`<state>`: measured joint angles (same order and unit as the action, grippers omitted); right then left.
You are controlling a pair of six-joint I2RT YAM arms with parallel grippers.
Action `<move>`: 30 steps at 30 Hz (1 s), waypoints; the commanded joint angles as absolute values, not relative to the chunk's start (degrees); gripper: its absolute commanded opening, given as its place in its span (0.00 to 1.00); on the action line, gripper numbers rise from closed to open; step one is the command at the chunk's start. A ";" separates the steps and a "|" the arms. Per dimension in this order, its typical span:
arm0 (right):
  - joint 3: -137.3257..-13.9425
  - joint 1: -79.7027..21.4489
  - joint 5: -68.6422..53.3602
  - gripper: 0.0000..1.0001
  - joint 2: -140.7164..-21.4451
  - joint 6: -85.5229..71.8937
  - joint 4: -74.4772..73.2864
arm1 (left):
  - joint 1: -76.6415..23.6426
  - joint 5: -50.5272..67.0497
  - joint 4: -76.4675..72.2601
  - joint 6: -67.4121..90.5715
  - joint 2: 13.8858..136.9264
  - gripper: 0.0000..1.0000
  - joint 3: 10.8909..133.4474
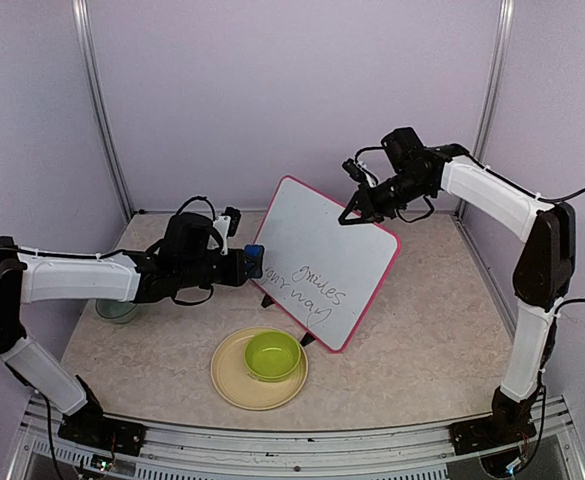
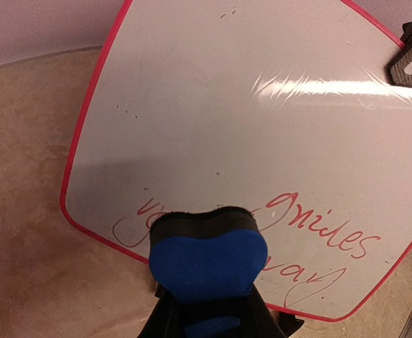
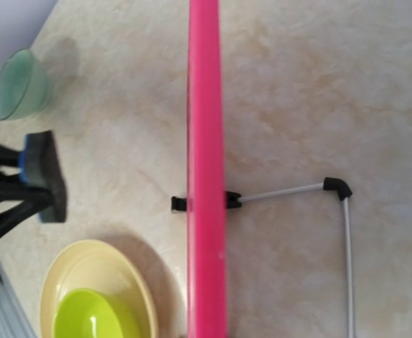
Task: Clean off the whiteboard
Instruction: Erase the center of the whiteboard.
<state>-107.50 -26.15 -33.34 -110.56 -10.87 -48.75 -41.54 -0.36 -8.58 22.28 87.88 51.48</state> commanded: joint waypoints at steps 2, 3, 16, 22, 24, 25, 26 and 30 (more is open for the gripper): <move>-107.96 -25.07 -14.04 0.00 -109.35 -9.17 -53.67 | -42.74 -0.33 -9.91 21.80 89.48 0.02 54.67; -107.69 -24.87 -13.49 0.00 -109.07 -9.18 -53.69 | -42.92 -0.24 -9.99 21.80 89.66 0.02 55.04; -93.03 -21.76 -15.18 0.00 -98.60 -7.69 -49.32 | -44.22 8.42 -12.91 12.79 102.45 0.03 70.13; -90.57 -21.29 -17.09 0.00 -97.52 -7.01 -47.82 | -43.32 12.79 -9.98 10.77 114.16 0.03 82.02; -90.34 -21.27 -17.42 0.00 -97.52 -6.78 -47.47 | -42.95 13.83 -8.40 10.94 117.34 0.03 85.66; -90.34 -21.27 -17.67 0.00 -97.58 -6.69 -47.37 | -42.76 14.00 -7.80 10.88 118.84 0.03 87.04; -90.22 -21.27 -17.90 0.00 -97.55 -6.68 -47.30 | -42.61 13.88 -7.34 10.90 120.04 0.03 88.19; -89.94 -21.27 -18.32 0.00 -97.31 -6.68 -46.71 | -42.04 13.29 -7.65 11.78 123.01 0.02 89.09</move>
<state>-92.64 -21.74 -25.06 -96.84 -13.08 -43.53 -42.78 12.29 -8.67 12.12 121.01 87.46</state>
